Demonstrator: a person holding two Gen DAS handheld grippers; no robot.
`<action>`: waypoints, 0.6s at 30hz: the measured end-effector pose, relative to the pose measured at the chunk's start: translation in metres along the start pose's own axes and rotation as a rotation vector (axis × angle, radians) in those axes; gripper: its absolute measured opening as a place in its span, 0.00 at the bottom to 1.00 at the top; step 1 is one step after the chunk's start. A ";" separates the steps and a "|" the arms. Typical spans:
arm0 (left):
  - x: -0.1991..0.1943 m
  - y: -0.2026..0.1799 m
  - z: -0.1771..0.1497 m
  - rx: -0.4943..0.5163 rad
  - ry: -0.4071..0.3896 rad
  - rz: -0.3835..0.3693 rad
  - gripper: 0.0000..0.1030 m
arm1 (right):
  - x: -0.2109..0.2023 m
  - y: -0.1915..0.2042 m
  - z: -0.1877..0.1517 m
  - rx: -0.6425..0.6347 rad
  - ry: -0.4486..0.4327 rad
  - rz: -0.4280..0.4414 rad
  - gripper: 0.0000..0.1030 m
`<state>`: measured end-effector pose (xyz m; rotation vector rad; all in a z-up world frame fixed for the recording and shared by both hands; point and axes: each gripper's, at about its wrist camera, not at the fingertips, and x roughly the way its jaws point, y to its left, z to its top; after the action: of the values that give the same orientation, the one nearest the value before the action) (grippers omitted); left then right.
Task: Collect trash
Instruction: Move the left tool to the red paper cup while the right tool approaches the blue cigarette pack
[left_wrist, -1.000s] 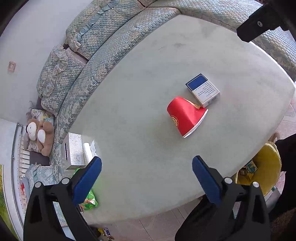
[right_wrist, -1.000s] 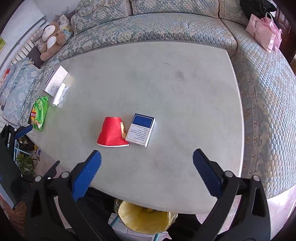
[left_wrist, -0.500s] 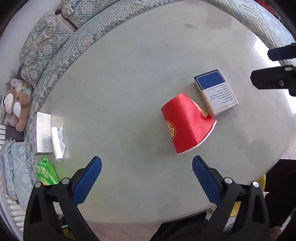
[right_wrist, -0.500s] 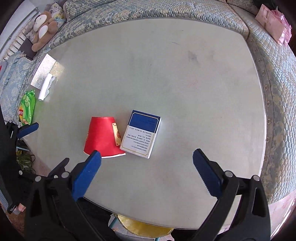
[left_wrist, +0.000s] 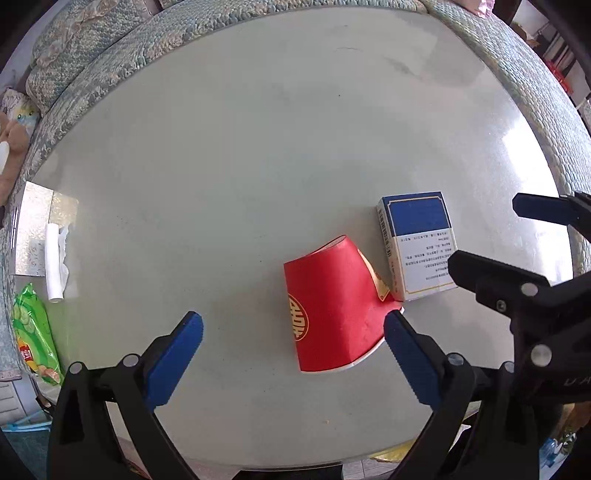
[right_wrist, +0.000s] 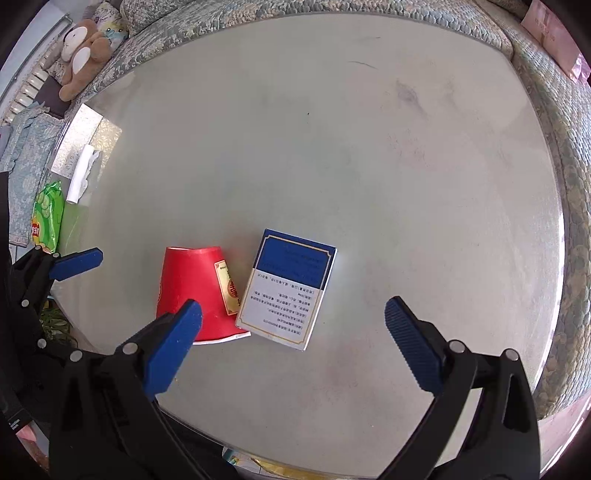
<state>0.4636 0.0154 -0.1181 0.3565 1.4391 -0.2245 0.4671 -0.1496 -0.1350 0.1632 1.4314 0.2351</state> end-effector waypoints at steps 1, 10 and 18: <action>0.003 0.000 0.002 -0.015 0.001 -0.009 0.93 | 0.004 -0.001 0.002 0.008 0.004 0.001 0.94; 0.028 0.002 0.014 -0.132 0.003 -0.086 0.93 | 0.038 -0.008 0.017 0.065 0.055 0.027 0.94; 0.051 0.001 0.011 -0.179 0.010 -0.107 0.93 | 0.055 -0.004 0.019 0.064 0.068 -0.004 0.94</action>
<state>0.4807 0.0150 -0.1670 0.1349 1.4774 -0.1791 0.4927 -0.1387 -0.1862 0.2062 1.5075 0.1928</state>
